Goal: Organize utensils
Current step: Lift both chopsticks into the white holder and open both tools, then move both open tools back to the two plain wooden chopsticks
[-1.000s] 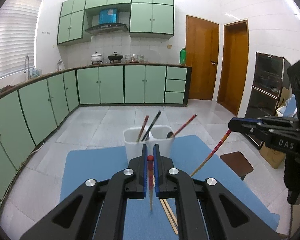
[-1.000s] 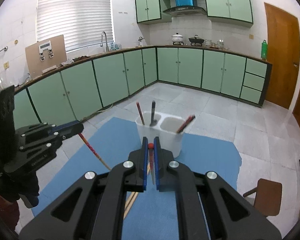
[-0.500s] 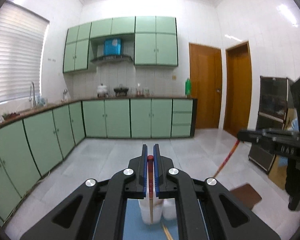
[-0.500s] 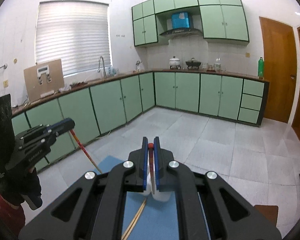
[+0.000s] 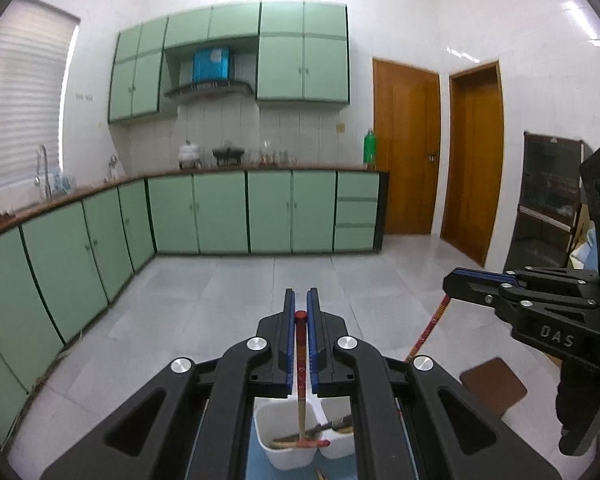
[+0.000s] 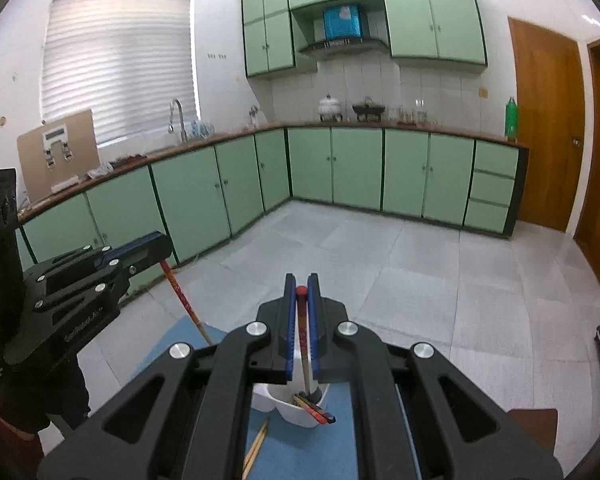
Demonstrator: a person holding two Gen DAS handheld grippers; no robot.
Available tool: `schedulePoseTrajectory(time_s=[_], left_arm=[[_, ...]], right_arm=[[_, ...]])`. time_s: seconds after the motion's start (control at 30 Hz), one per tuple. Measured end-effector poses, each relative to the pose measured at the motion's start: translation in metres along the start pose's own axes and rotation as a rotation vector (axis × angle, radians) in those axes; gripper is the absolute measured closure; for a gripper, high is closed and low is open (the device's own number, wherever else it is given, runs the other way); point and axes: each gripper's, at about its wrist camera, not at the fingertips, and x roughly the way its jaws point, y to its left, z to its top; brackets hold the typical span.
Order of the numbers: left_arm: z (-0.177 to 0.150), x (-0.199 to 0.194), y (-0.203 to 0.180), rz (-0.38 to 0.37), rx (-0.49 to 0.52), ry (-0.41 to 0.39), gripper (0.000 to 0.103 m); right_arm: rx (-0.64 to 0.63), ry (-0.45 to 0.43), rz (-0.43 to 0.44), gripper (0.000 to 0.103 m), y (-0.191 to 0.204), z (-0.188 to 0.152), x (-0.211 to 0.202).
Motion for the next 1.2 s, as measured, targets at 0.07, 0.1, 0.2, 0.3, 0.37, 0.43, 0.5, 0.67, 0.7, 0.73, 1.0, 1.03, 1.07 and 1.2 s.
schedulePoseTrajectory(time_s=[0.07,0.1,0.2,0.3,0.37,0.43,0.5,0.67,0.7,0.73,1.0,1.03,1.07,1.2], left_arm=[[-0.009,0.012,0.001,0.0,-0.002,0.043,0.097],[-0.01,0.016,0.002,-0.001,-0.003,0.055,0.097],[-0.018,0.019,0.004,0.0,-0.015,0.077,0.086],[-0.018,0.012,0.007,0.007,-0.021,0.071,0.074],[-0.018,0.001,0.006,0.013,-0.014,0.056,0.069],[-0.019,-0.016,0.005,0.026,-0.008,0.031,0.064],[-0.023,-0.034,0.004,0.028,-0.007,0.01,0.06],[-0.045,-0.075,-0.005,0.043,0.008,-0.015,0.049],[-0.054,-0.083,-0.007,0.04,0.005,-0.013,0.047],[-0.061,-0.089,-0.008,0.039,0.0,-0.008,0.045],[-0.141,-0.112,-0.017,0.038,-0.04,0.09,0.036],[-0.154,-0.112,-0.018,0.043,-0.042,0.112,0.035],[-0.166,-0.11,-0.019,0.042,-0.045,0.138,0.034],[-0.206,-0.104,-0.016,0.045,-0.07,0.235,0.033]], right_arm=[[0.008,0.036,0.002,0.097,-0.001,-0.008,0.015],[0.011,0.061,0.008,0.094,-0.001,-0.012,0.024],[0.024,0.105,0.012,0.089,0.001,-0.023,0.034],[0.037,0.08,-0.001,0.07,0.001,-0.026,0.023],[0.029,0.048,-0.009,0.067,0.004,-0.027,0.009],[0.021,0.02,-0.027,0.06,0.005,-0.029,-0.007],[0.018,-0.015,-0.034,0.049,0.002,-0.034,-0.025],[0.022,-0.067,-0.038,0.033,0.002,-0.061,-0.067],[0.026,-0.072,-0.036,0.029,0.002,-0.07,-0.074],[0.03,-0.075,-0.037,0.027,0.003,-0.08,-0.08],[0.067,-0.026,-0.034,0.007,0.019,-0.168,-0.103],[0.083,-0.015,-0.035,0.007,0.02,-0.18,-0.104],[0.1,0.001,-0.038,0.007,0.02,-0.194,-0.102],[0.151,0.084,-0.053,0.007,0.025,-0.238,-0.093]])
